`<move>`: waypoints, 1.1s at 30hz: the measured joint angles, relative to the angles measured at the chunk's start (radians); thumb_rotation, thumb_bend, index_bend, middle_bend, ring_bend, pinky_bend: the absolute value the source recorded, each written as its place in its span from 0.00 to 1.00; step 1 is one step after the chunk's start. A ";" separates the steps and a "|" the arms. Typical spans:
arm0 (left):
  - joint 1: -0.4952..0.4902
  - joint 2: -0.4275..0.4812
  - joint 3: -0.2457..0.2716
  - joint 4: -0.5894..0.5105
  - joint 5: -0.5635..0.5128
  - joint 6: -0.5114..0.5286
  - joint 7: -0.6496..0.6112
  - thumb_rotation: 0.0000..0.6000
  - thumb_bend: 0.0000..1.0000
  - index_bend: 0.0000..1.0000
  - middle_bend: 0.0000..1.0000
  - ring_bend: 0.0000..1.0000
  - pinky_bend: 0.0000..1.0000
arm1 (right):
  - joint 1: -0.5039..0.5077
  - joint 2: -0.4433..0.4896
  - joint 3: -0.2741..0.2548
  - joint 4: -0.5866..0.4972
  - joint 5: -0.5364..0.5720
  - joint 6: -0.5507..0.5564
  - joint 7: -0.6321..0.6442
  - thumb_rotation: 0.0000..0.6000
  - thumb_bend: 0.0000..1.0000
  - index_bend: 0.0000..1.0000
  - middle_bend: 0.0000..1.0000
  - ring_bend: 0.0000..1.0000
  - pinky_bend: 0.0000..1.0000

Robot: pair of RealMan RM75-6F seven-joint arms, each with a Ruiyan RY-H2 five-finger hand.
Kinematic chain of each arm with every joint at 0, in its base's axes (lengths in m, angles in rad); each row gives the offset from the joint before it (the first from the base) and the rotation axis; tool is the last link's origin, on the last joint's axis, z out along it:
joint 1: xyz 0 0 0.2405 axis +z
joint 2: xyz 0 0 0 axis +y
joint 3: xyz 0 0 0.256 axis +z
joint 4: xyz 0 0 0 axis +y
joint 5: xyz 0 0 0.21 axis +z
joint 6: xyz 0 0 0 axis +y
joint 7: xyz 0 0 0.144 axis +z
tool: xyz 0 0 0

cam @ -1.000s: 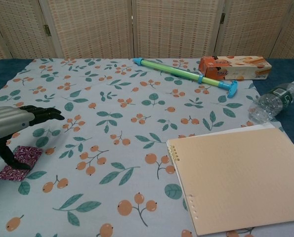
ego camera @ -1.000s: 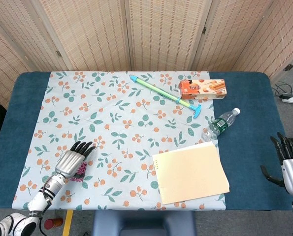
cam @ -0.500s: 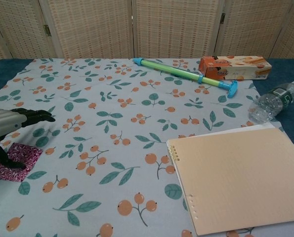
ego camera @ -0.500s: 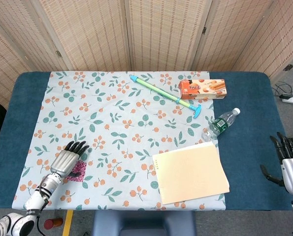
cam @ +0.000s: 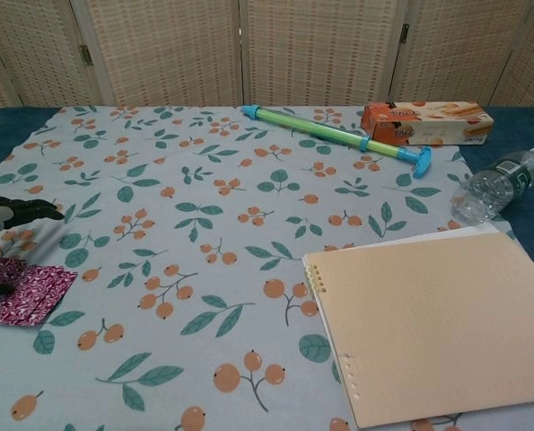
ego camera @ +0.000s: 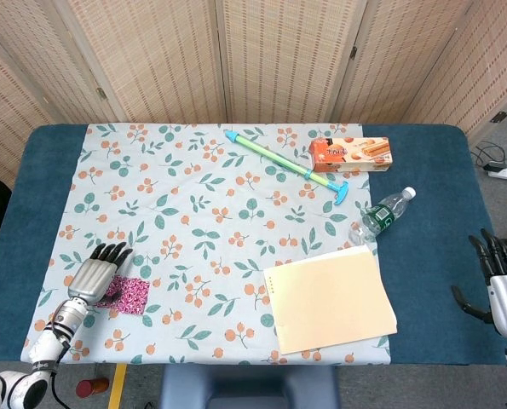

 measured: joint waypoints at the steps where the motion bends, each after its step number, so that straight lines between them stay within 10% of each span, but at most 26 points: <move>1: 0.001 0.003 -0.001 -0.002 0.001 0.005 0.000 1.00 0.13 0.03 0.00 0.00 0.00 | 0.000 0.000 0.000 0.000 0.000 0.000 0.000 0.83 0.36 0.00 0.00 0.00 0.00; 33: 0.010 0.016 0.018 -0.147 0.060 0.073 0.074 1.00 0.13 0.03 0.00 0.00 0.00 | -0.007 -0.007 -0.003 0.023 0.001 0.000 0.024 0.83 0.36 0.00 0.00 0.00 0.00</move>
